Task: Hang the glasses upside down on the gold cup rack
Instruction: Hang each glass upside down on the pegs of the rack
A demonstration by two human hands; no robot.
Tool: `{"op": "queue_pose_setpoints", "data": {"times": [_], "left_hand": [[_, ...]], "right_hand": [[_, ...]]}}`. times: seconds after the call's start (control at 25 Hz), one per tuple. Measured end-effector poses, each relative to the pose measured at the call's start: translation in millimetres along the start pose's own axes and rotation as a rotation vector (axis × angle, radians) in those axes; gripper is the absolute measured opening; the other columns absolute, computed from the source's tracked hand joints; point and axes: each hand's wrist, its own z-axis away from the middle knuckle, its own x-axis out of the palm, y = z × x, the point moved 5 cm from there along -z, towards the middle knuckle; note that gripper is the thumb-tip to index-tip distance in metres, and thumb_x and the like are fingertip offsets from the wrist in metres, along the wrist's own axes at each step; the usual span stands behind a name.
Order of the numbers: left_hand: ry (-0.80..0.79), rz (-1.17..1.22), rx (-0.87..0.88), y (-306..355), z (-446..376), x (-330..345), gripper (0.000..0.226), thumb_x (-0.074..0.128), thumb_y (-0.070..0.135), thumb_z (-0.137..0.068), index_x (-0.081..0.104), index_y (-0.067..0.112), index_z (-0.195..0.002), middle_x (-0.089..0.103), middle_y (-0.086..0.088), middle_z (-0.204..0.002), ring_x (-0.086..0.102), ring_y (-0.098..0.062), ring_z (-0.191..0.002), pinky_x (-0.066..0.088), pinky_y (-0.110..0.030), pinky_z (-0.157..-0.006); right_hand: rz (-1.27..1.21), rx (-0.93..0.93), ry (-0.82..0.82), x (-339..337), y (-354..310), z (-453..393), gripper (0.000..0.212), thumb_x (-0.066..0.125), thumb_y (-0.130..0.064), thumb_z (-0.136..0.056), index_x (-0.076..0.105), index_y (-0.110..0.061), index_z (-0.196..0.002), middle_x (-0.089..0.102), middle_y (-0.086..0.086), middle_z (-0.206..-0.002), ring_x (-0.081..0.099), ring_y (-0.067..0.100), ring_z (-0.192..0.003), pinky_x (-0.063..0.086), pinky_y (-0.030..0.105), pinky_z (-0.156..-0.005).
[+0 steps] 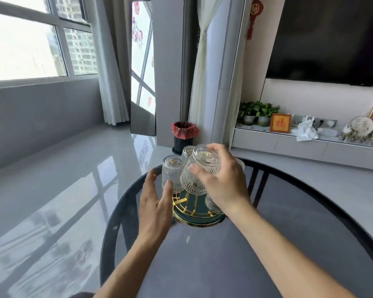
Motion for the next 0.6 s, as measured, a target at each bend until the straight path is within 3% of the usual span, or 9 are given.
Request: {"op": "queue_pose_setpoints", "data": {"times": [0.2,0.4,0.6], "left_hand": [[0.019,0.048,-0.005,1.3,-0.6,-5.1,0.036,0.048,0.051,-0.091,0.036,0.061,-0.123,0.053,0.016,-0.136,0.048,-0.01,-0.127,0.039,-0.038,-0.101],[0.035,0.105,-0.056,-1.9,-2.9,-9.8,0.048,0.051,0.048,-0.094,0.035,0.046,-0.139,0.052,0.004,-0.141,0.048,-0.015,-0.13,0.04,-0.042,-0.104],[0.039,0.079,-0.027,4.5,-3.1,-5.9,0.053,0.053,0.041,-0.095,0.036,0.033,-0.144,0.051,0.005,-0.141,0.046,-0.014,-0.13,0.037,-0.039,-0.106]], "right_hand": [[0.206,-0.029,-0.075,32.7,10.5,5.8,0.057,0.071,-0.044,-0.077,0.048,-0.028,-0.126,0.06,0.002,-0.126,0.058,0.027,-0.11,0.049,0.039,-0.087],[0.503,-0.076,-0.172,53.2,21.3,2.0,0.059,0.062,-0.059,-0.076,0.048,-0.026,-0.123,0.067,0.001,-0.118,0.056,0.028,-0.109,0.034,0.043,-0.088],[0.718,-0.105,-0.206,64.8,23.8,4.3,0.047,0.046,-0.064,-0.079,0.05,-0.024,-0.103,0.068,0.001,-0.101,0.051,0.028,-0.102,0.026,0.047,-0.084]]}}
